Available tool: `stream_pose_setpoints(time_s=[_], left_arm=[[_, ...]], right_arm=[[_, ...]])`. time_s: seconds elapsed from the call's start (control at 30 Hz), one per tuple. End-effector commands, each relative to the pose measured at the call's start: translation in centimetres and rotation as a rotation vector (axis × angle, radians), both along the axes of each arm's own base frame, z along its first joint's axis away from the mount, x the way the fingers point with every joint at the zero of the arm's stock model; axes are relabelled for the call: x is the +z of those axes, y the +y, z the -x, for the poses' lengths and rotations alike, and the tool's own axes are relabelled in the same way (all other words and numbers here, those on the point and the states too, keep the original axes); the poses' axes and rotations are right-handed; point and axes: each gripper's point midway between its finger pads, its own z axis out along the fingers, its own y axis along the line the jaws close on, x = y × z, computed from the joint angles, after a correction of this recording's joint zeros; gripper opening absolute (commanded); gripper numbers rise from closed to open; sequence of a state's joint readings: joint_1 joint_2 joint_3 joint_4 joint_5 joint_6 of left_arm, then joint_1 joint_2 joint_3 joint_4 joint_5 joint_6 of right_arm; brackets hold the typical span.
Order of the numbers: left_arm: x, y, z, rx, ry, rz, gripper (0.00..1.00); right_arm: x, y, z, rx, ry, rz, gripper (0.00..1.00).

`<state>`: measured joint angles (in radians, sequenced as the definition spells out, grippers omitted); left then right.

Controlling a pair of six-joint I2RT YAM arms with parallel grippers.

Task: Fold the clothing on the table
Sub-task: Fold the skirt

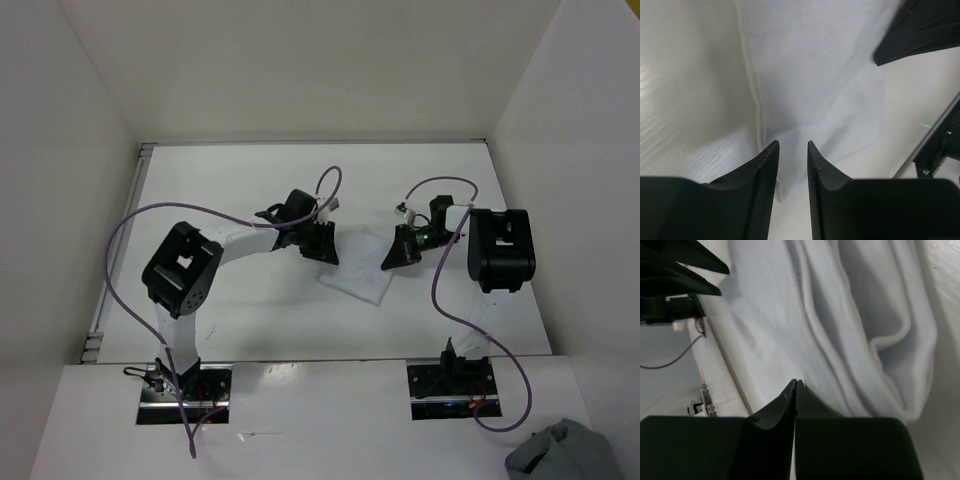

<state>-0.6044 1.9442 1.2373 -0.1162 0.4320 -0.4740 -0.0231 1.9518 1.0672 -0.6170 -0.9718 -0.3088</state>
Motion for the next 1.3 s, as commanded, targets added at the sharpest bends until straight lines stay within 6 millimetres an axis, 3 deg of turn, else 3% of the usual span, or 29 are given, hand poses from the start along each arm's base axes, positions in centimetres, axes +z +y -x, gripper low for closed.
stream_pose_setpoints(time_s=[0.0,0.07,0.13,0.17,0.27,0.3,0.43,0.5,0.53,0.57,0.7,0.8,0.9,0.97,1.03,1.07,1.13,1.17,1.27], left_arm=[[9.9,-0.8,-2.1,0.003,-0.245,0.110,0.37],[11.7,-1.3,-2.5,-0.019,-0.289,0.135,0.37],[11.5,-2.0,-3.1,-0.055,-0.287,0.134,0.37],[9.4,-2.3,-3.1,-0.067,-0.233,0.112,0.35],[6.2,-3.0,-3.3,-0.089,-0.176,0.102,0.30],[5.1,-3.3,-2.6,-0.099,-0.146,0.101,0.28],[2.0,-3.5,-2.0,-0.102,-0.109,0.085,0.27],[0.7,-3.4,-2.2,-0.096,-0.097,0.069,0.27],[-0.1,-3.3,-2.3,-0.090,-0.088,0.055,0.27],[-0.1,-3.3,-2.3,-0.090,-0.088,0.054,0.27],[-1.4,-2.9,-2.4,-0.072,-0.074,0.020,0.27],[-1.4,-2.8,-2.5,-0.066,-0.079,0.013,0.27],[-0.5,-2.7,-2.7,-0.058,-0.095,0.014,0.27],[1.4,-2.7,-2.9,-0.052,-0.128,0.028,0.27],[4.5,-2.4,-3.0,-0.037,-0.188,0.053,0.31],[5.1,-2.4,-2.6,-0.033,-0.210,0.050,0.32],[7.7,-2.1,-2.3,-0.030,-0.261,0.087,0.36],[8.1,-2.1,-2.2,-0.023,-0.264,0.097,0.36],[6.7,-1.5,-1.6,-0.019,-0.217,0.055,0.37]], right_arm=[[6.7,0.1,-0.5,0.039,-0.172,-0.202,0.00],[8.2,-0.1,-1.1,0.035,-0.220,-0.225,0.00],[9.2,0.3,-2.2,0.037,-0.246,-0.224,0.00],[9.5,0.7,-2.5,0.044,-0.252,-0.226,0.00],[8.3,1.8,-2.9,0.083,-0.202,-0.231,0.00],[8.6,2.3,-3.4,0.130,-0.256,-0.247,0.00],[6.7,5.0,-2.6,0.203,-0.147,-0.282,0.00],[5.8,5.9,-3.5,0.219,-0.161,-0.267,0.00],[4.4,6.4,-3.3,0.224,-0.114,-0.245,0.00],[4.0,6.5,-4.4,0.220,-0.139,-0.231,0.00],[0.8,6.8,-5.1,0.189,-0.054,-0.176,0.00],[0.1,6.6,-5.4,0.185,-0.057,-0.157,0.00],[3.0,6.9,-4.7,0.204,-0.124,-0.204,0.00],[6.4,6.8,-4.0,0.230,-0.220,-0.252,0.00],[7.5,6.6,-2.7,0.237,-0.237,-0.252,0.00],[8.5,6.3,-2.3,0.238,-0.277,-0.219,0.00],[7.6,6.0,-1.0,0.236,-0.274,-0.198,0.02],[7.3,5.9,-0.7,0.204,-0.229,-0.182,0.04],[5.0,5.1,-1.7,0.124,-0.175,-0.062,0.04]])
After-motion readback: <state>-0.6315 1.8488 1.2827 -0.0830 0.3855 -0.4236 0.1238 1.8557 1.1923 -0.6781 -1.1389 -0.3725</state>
